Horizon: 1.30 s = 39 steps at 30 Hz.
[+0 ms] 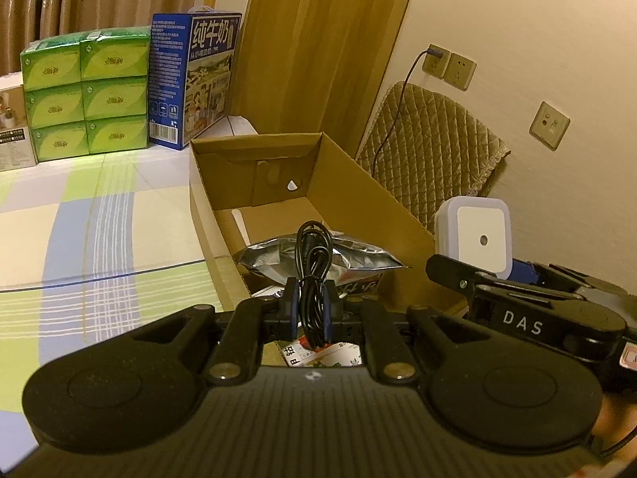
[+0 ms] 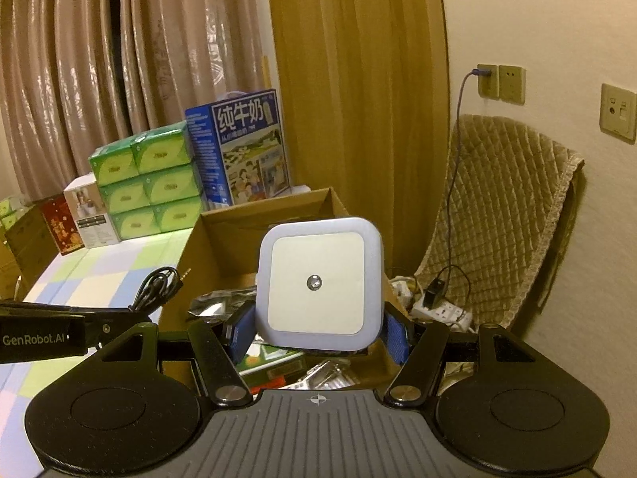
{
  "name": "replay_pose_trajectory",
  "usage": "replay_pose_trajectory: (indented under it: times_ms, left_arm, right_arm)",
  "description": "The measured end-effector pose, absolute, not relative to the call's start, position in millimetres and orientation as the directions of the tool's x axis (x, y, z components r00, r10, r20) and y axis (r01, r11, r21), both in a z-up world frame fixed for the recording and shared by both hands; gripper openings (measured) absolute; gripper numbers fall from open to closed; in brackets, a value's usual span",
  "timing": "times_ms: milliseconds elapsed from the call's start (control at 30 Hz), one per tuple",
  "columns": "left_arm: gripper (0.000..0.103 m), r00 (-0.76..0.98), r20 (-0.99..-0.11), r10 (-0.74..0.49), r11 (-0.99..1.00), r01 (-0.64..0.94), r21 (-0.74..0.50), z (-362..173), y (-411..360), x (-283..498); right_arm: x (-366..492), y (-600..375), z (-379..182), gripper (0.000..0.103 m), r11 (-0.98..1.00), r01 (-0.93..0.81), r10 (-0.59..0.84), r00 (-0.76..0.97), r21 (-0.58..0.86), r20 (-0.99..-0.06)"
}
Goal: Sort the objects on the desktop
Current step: 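Lower the cable into the box with the left tool while the right lowers the night light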
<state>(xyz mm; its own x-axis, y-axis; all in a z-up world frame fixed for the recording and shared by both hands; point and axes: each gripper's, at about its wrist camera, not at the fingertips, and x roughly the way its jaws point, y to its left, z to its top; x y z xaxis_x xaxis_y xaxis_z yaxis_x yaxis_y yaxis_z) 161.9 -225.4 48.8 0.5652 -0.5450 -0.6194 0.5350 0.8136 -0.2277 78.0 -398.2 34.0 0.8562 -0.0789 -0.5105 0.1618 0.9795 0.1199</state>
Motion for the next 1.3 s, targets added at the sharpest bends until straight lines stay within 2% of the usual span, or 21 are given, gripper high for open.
replay_pose_trajectory:
  times_ms: [700, 1300]
  left_arm:
    - [0.008, 0.548, -0.632, -0.549, 0.810, 0.536, -0.239, 33, -246, 182]
    - [0.008, 0.576, -0.628, -0.523, 0.835, 0.493, -0.244, 35, -259, 255]
  right_arm:
    - [105, -410, 25, 0.062, 0.982, 0.151, -0.069, 0.847, 0.114, -0.528]
    - [185, -425, 25, 0.062, 0.995, 0.057, 0.001, 0.823, 0.084, -0.568]
